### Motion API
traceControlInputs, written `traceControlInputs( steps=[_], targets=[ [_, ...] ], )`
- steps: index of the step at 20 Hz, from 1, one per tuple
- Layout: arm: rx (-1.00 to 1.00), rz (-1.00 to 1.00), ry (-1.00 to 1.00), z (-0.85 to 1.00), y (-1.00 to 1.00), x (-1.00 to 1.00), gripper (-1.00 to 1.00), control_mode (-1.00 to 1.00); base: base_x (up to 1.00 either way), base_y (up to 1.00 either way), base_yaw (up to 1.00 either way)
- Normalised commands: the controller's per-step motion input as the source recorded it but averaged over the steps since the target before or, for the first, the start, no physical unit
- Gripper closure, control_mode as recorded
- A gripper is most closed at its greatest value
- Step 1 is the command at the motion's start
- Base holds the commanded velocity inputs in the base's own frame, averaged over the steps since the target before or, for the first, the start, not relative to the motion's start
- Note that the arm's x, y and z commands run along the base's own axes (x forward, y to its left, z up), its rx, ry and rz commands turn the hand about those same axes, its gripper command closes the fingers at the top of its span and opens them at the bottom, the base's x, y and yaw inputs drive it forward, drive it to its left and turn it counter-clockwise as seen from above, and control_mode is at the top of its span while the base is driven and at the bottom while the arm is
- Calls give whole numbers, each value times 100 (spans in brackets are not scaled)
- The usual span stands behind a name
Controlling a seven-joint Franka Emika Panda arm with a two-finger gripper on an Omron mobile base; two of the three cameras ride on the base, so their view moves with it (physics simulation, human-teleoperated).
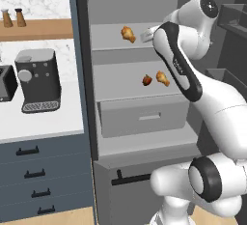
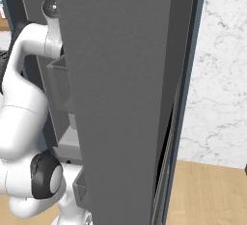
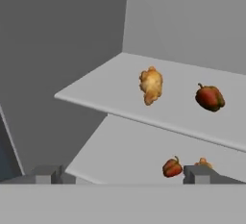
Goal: Place one bell pepper and one chicken drumstick in each tupperware on the nearby counter, to pack two identical lunches.
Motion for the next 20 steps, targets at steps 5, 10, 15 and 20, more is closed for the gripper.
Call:
traceControlInputs(
  steps=[5,10,15,20],
  targets=[
    [-3,0,7,-24,6,70,-100,-100,0,0,0],
    [0,0,2,-10,1,76,-100,-100,0,0,0],
    [0,0,5,-3,1,66,-100,-100,0,0,0],
    [0,0,7,0,14,58,-100,-100,0,0,0]
  ],
)
